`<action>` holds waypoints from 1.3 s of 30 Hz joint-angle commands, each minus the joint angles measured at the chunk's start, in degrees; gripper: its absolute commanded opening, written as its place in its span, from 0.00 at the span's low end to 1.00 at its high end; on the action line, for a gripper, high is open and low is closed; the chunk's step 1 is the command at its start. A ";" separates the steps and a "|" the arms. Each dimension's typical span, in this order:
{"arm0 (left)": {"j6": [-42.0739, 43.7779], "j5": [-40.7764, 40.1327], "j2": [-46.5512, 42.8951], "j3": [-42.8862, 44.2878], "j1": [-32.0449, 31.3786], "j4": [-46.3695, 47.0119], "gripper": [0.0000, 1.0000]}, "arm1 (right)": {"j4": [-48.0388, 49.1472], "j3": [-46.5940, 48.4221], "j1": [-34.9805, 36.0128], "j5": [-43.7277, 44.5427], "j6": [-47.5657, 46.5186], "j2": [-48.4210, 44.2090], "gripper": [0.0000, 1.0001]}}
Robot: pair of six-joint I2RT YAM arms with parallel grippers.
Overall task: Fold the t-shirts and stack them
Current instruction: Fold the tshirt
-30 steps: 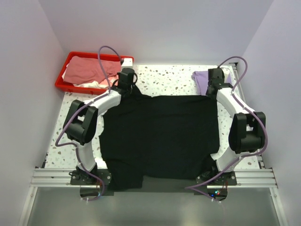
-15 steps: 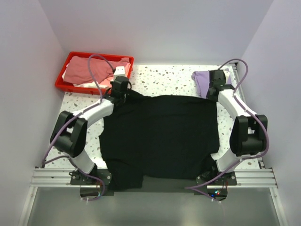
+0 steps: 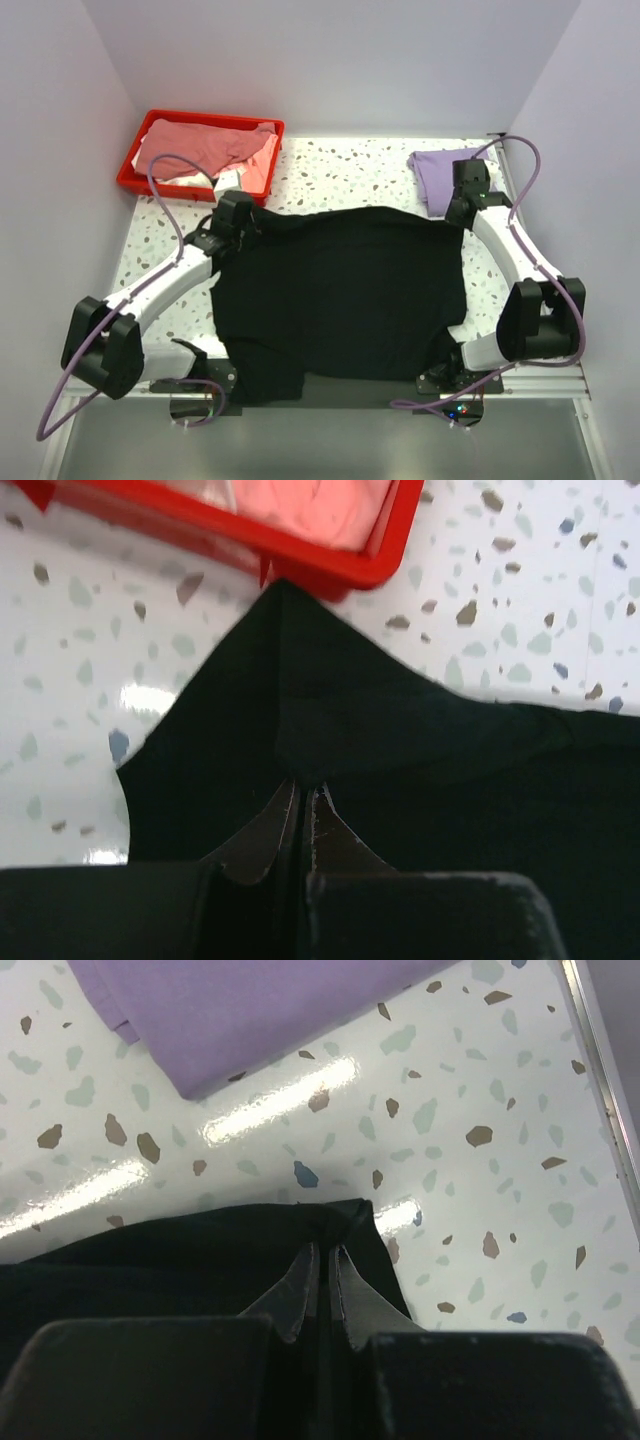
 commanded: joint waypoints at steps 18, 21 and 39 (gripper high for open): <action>-16.81 -1.30 -18.24 -4.26 -9.53 -24.96 0.00 | -6.62 -0.32 -0.19 3.36 -0.58 -4.55 0.00; -17.16 -1.74 -20.79 -3.73 -9.53 -25.93 0.00 | -7.59 -0.41 -0.19 3.45 -0.41 -4.90 0.00; -16.46 -0.60 -20.98 -7.16 -9.44 -24.44 0.00 | -11.99 -4.80 -0.19 3.80 1.87 -7.01 0.08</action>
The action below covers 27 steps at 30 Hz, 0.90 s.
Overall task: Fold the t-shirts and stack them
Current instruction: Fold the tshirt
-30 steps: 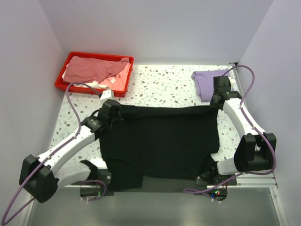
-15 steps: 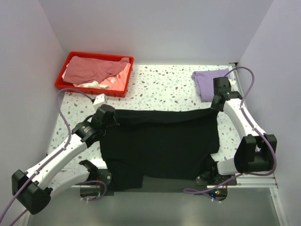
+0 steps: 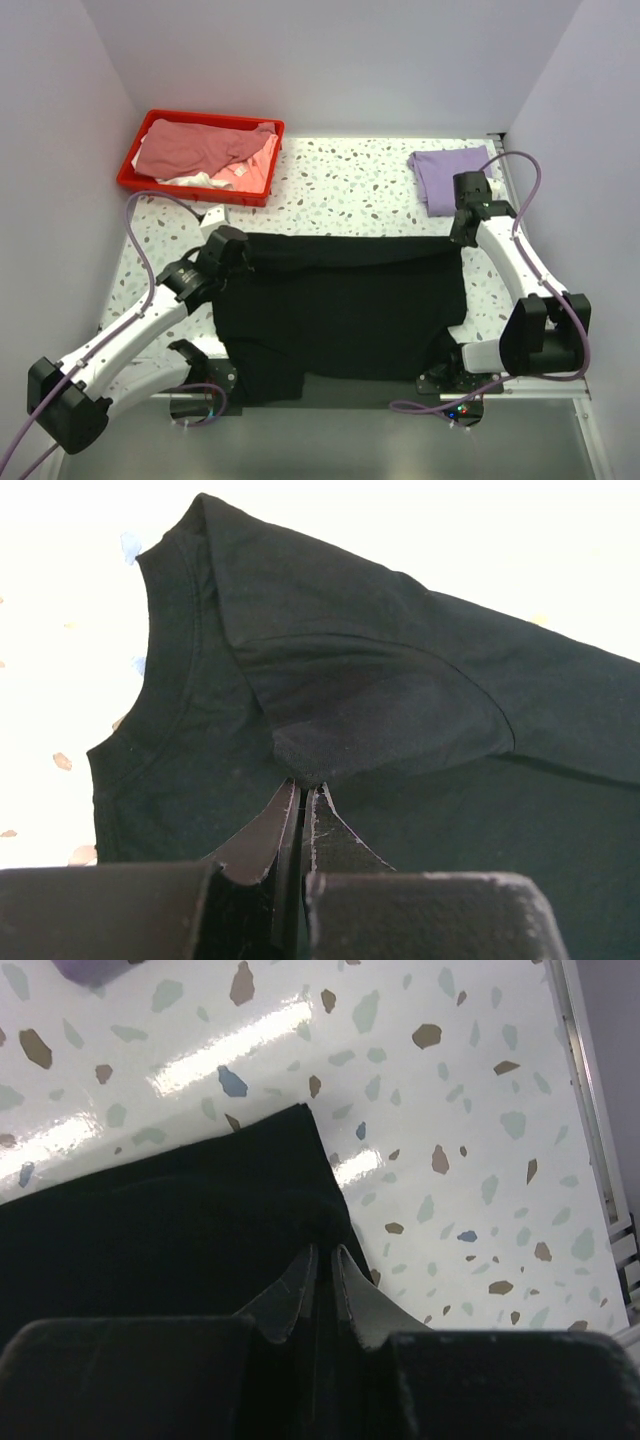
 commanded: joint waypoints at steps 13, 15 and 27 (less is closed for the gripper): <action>0.31 -1.33 4.02 -1.99 -0.24 6.22 0.00 | 0.98 -0.10 0.07 -15.54 -3.49 -7.05 0.99; 0.66 -1.24 5.69 -1.55 -0.15 7.72 0.00 | 4.13 -0.62 1.30 -24.21 -4.82 -8.29 0.99; 6.98 -1.07 23.17 6.36 6.78 20.72 0.00 | 18.91 -3.79 27.21 -35.16 -6.40 -4.44 0.99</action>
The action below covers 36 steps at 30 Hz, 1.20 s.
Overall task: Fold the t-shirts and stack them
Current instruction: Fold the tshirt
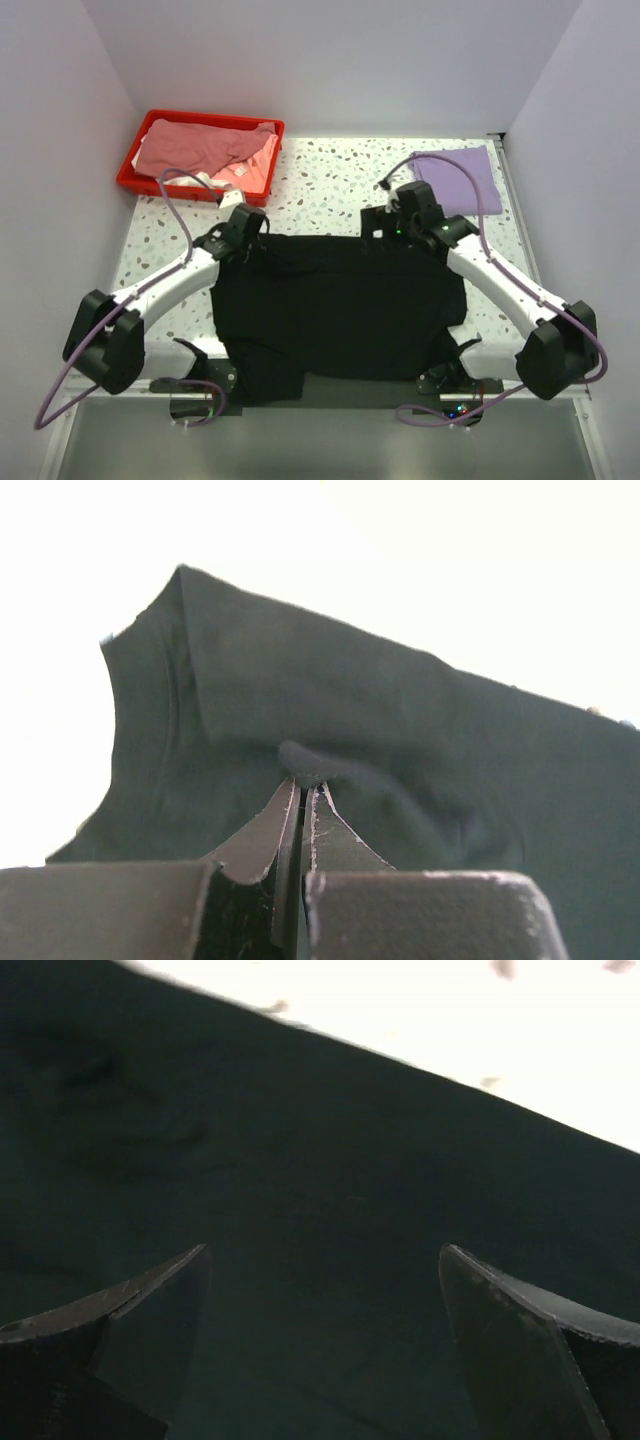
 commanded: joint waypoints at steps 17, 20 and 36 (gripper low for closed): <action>7.43 7.60 19.49 9.32 7.87 10.48 0.00 | 25.29 11.65 34.34 7.57 12.07 31.35 0.64; 7.51 9.36 19.93 9.06 8.40 10.57 0.00 | 25.75 13.15 34.87 11.60 15.25 35.30 0.62; 7.51 11.12 19.15 6.86 9.19 11.27 0.00 | 26.90 15.08 35.31 26.46 25.80 39.88 0.59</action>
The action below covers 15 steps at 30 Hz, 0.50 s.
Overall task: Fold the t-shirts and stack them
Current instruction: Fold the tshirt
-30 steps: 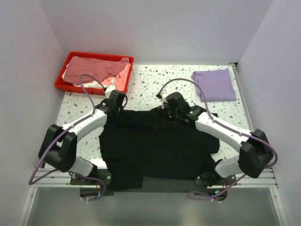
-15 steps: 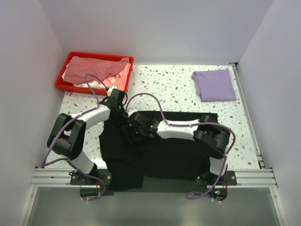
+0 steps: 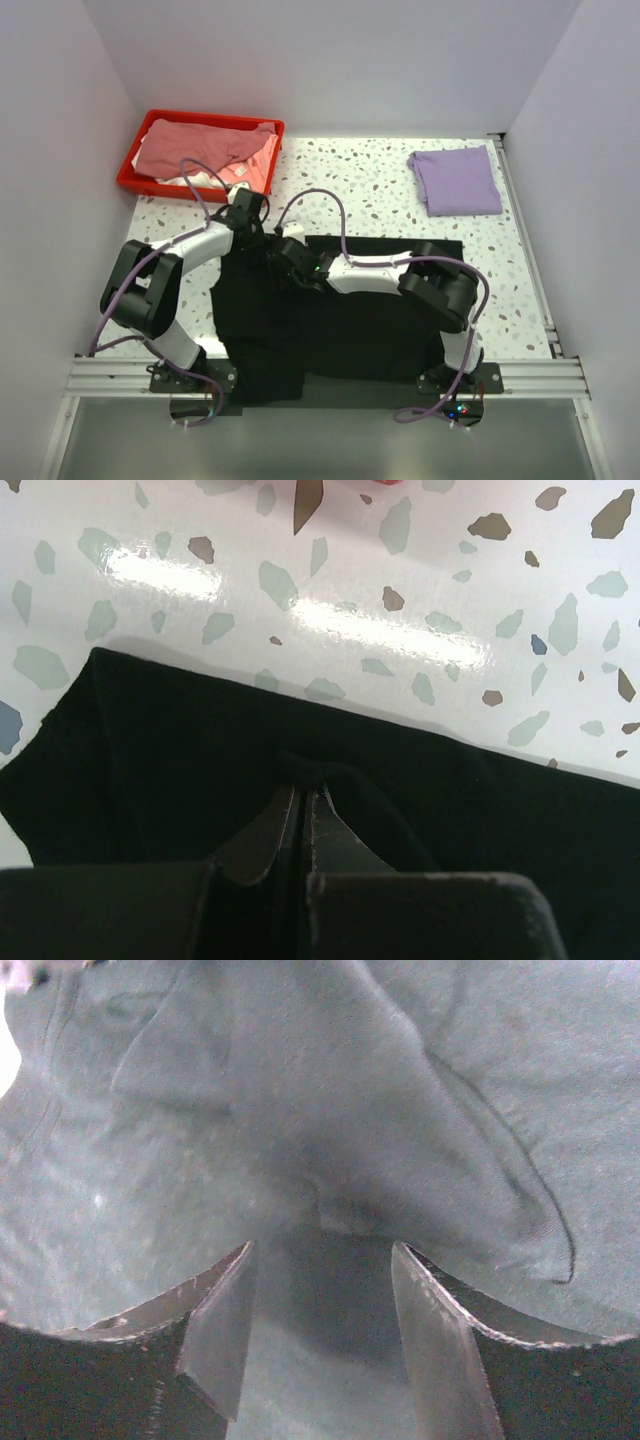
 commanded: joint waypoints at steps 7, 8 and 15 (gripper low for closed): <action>1.33 1.57 -1.82 -1.62 0.49 3.12 0.00 | 1.78 2.91 -0.01 7.40 6.67 2.09 0.47; 1.41 1.66 -2.08 -1.88 0.49 2.95 0.00 | 1.26 3.61 0.07 7.31 6.94 2.36 0.45; 0.62 1.05 -3.23 -3.82 0.49 3.30 0.00 | -0.59 5.55 0.07 8.19 9.66 4.21 0.33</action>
